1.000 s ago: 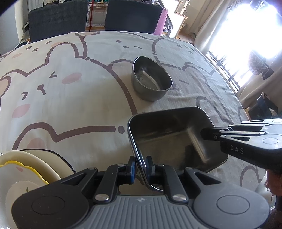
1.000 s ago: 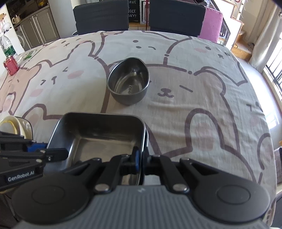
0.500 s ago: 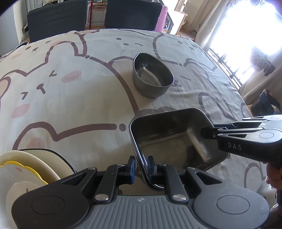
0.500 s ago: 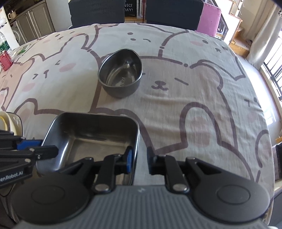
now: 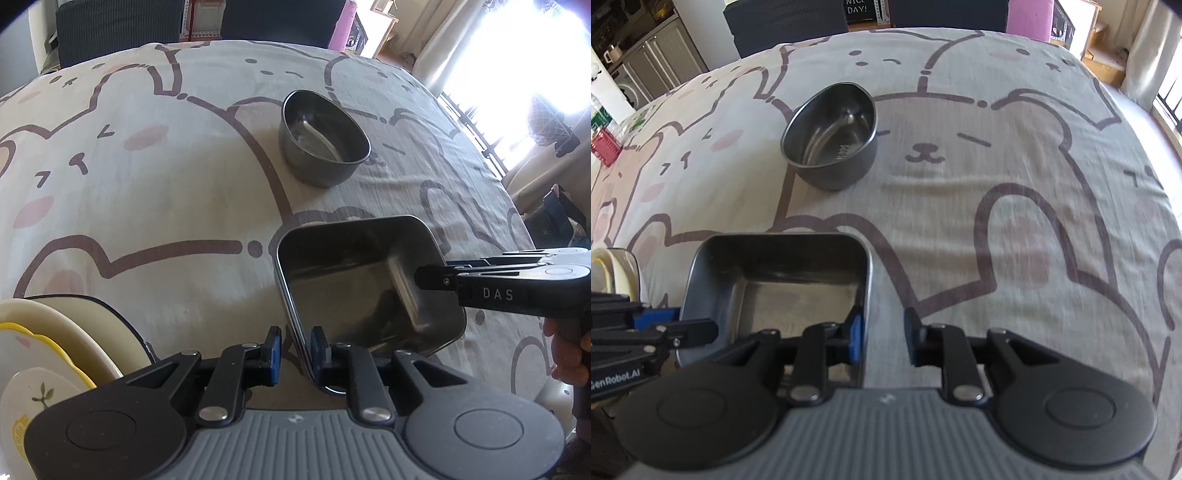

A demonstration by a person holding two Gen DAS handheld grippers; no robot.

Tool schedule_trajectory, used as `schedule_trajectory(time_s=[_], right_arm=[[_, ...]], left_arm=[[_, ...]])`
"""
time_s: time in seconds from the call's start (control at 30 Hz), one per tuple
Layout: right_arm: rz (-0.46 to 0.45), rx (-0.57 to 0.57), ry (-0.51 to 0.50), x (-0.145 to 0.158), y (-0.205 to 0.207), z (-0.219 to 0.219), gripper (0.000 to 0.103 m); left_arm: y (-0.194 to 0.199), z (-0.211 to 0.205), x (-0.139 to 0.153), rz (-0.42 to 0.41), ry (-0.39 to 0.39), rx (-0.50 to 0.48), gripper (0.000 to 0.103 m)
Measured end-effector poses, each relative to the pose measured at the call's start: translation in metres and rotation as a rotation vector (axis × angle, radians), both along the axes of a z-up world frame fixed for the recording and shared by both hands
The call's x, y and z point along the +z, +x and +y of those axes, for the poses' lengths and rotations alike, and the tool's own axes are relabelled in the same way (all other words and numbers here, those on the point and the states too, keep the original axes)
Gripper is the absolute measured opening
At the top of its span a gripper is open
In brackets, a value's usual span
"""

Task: Organize plates and bowls
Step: 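Lift the steel tray with both grippers and carry it beside the oval steel bowl, then lower the steel tray and open both grippers, then close both grippers on the rim of the oval steel bowl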

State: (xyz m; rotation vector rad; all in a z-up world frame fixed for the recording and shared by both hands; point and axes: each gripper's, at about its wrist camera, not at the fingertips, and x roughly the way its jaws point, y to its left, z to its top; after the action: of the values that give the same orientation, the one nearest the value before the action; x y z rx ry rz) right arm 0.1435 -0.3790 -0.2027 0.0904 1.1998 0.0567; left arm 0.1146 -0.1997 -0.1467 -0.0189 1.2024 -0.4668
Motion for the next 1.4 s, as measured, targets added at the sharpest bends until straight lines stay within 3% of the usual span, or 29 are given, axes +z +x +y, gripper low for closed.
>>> schedule_trajectory(time_s=[0.47, 0.53, 0.6, 0.8, 0.87, 1.03, 1.23, 1.4], right_arm=[[-0.009, 0.021, -0.023, 0.001, -0.004, 0.006, 0.032], [-0.020, 0.032, -0.030, 0.004, -0.007, 0.008, 0.033], [-0.042, 0.028, -0.009, 0.010, -0.011, 0.007, 0.046], [-0.195, -0.003, 0.014, 0.046, -0.024, 0.000, 0.064], [-0.243, -0.038, 0.020, 0.056, -0.022, -0.004, 0.071], [-0.286, -0.171, 0.067, 0.064, 0.003, -0.009, 0.072], [-0.199, -0.338, 0.136, 0.042, 0.041, -0.012, 0.072], [-0.154, -0.390, 0.131, 0.025, 0.063, -0.004, 0.071]], left_arm=[[-0.001, 0.002, 0.008, -0.008, -0.017, -0.003, 0.019], [-0.001, 0.005, 0.014, -0.020, -0.043, -0.005, 0.030], [-0.004, 0.007, 0.022, -0.035, -0.073, -0.013, 0.053], [-0.005, 0.007, 0.051, -0.098, -0.132, -0.042, 0.070], [0.004, 0.005, 0.060, -0.125, -0.137, -0.047, 0.071], [0.042, 0.005, 0.074, -0.208, -0.123, -0.041, 0.073], [0.106, -0.006, 0.063, -0.247, -0.056, -0.052, 0.074], [0.156, -0.032, 0.039, -0.246, 0.010, -0.097, 0.075]])
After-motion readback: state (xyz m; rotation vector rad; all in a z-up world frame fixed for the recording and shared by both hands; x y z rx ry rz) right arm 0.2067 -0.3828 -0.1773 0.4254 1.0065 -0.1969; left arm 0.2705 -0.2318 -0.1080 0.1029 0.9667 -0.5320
